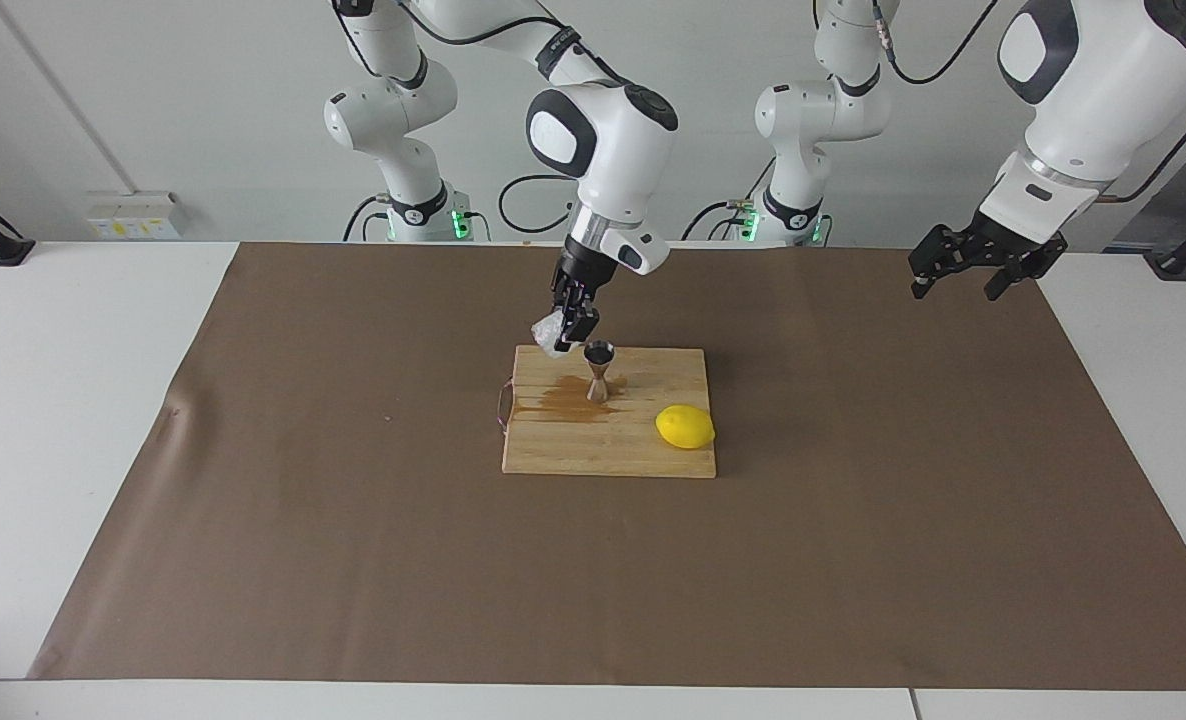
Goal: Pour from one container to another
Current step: 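Tilt the white cup over the metal cup with the right gripper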
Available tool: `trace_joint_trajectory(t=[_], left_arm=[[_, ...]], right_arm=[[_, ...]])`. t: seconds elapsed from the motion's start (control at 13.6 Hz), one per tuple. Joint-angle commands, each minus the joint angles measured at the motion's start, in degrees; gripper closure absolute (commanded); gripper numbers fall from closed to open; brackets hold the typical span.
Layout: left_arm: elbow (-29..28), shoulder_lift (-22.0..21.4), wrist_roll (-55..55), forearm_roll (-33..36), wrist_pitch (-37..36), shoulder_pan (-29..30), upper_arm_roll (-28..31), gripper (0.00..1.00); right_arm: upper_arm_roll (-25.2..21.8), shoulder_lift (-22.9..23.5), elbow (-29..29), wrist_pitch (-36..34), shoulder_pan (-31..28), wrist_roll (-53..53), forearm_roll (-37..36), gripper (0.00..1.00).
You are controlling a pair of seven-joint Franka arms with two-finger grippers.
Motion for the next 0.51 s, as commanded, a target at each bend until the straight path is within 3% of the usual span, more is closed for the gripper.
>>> trace_joint_trajectory(t=[0.0,0.44], left_arm=[[0.3,0.2,0.5,-0.4,0.4,0.3,0.1,0.00],[0.3,0.0,1.6,0.4,-0.1,0.3,0.0,0.00]], right_arm=[[0.7,-1.2,-2.3,3.1,-3.9,-4.9,5.4,1.00],[0.6,-1.8,-8.9,12.3,-15.9,-19.1,15.9,1.00]])
